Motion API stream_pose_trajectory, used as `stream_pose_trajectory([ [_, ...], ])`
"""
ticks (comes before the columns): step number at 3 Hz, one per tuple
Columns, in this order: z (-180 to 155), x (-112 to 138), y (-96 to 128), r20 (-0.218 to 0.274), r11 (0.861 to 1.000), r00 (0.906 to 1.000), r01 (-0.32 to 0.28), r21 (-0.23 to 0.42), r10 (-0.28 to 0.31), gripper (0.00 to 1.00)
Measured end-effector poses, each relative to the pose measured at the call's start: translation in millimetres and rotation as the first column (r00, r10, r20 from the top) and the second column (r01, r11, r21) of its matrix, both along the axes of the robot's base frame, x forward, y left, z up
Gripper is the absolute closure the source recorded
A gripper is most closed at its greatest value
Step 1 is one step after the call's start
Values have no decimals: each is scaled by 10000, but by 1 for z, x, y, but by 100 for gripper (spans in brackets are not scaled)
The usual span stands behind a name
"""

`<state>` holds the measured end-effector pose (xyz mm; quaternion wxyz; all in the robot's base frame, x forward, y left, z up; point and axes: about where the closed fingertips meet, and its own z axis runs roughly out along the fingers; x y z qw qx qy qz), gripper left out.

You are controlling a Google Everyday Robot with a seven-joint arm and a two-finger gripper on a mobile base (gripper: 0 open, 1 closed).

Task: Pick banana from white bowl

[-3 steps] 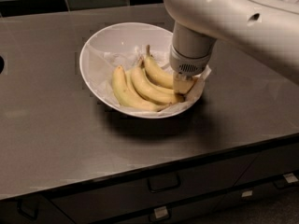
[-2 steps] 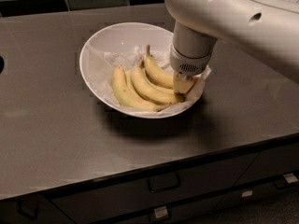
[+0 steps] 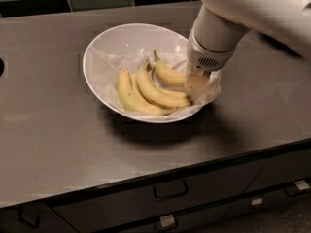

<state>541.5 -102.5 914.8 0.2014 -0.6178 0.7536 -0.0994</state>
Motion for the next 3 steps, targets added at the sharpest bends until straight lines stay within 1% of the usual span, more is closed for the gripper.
stream_pose_trajectory([
  [1,17,-4,-7,549,9972,9984,-196,721,157,100],
  [2,42,-13,-14,1360,9834,9893,-754,1650,530,100],
  [3,59,-21,-13,1867,9696,9781,-1304,2069,917,100],
])
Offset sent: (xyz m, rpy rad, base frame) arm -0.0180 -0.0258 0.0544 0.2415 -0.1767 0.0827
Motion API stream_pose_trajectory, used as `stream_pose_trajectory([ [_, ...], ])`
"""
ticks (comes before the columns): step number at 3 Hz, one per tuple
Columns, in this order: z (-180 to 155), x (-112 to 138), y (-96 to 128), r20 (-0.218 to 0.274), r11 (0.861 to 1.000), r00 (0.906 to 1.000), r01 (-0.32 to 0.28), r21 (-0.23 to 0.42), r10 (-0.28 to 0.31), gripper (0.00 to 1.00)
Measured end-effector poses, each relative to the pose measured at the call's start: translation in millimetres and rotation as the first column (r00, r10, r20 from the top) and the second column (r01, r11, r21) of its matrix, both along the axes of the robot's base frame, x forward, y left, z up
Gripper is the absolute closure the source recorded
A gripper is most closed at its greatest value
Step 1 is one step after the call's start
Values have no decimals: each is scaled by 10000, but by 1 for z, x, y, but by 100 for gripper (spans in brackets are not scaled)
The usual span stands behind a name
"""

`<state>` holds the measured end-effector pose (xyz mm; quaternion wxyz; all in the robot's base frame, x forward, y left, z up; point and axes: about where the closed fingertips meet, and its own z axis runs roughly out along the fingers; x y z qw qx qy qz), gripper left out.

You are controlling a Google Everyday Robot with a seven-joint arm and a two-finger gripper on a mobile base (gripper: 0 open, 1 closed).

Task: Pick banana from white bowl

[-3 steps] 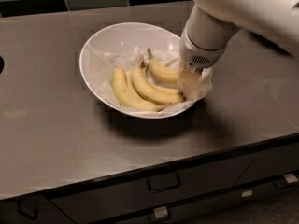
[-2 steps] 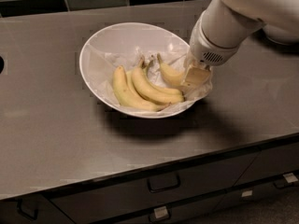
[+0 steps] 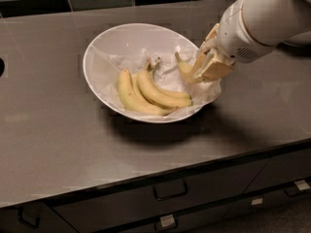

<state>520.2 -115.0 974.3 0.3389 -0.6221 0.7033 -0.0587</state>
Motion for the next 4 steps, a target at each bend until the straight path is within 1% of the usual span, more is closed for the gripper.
stream_pose_trajectory([
  [1,20,-9,4,419,9947,9960,-814,631,789,100],
  [2,37,-19,7,673,9675,9778,-2066,1457,1986,100],
  [3,50,-30,11,834,8993,9324,-3613,2463,3517,100],
  [4,62,-43,12,1045,8292,8845,-4632,3130,4547,100],
])
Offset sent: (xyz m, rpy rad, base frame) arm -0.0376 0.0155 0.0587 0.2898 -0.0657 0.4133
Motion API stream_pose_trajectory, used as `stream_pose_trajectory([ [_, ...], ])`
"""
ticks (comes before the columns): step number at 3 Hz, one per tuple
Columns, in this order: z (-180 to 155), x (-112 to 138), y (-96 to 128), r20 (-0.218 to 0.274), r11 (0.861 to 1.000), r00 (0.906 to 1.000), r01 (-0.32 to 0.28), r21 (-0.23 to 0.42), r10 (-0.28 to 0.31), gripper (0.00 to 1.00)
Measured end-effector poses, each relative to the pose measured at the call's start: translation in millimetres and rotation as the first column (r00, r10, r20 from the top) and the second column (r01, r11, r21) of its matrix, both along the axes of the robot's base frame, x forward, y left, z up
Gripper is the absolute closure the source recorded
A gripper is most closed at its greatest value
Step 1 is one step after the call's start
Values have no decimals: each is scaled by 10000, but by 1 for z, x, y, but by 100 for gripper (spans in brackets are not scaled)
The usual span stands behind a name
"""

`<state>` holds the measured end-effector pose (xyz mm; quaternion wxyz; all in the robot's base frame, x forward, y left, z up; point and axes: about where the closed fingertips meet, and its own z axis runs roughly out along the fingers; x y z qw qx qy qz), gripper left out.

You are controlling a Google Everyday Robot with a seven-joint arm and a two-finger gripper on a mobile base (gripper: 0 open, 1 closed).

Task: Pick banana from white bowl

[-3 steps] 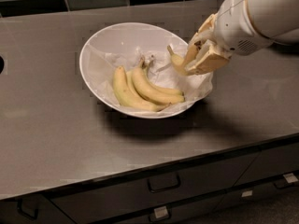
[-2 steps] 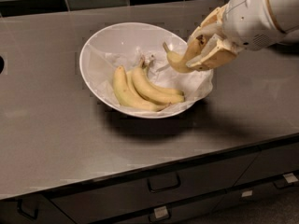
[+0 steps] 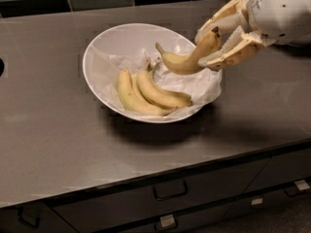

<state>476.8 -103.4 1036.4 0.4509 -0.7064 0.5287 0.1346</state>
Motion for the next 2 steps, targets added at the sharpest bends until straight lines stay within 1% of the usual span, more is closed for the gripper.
stream_pose_trajectory([
  [1,13,-11,2,80,9959,9969,-781,456,778,100],
  [2,14,-12,3,77,9954,9965,-838,475,835,100],
])
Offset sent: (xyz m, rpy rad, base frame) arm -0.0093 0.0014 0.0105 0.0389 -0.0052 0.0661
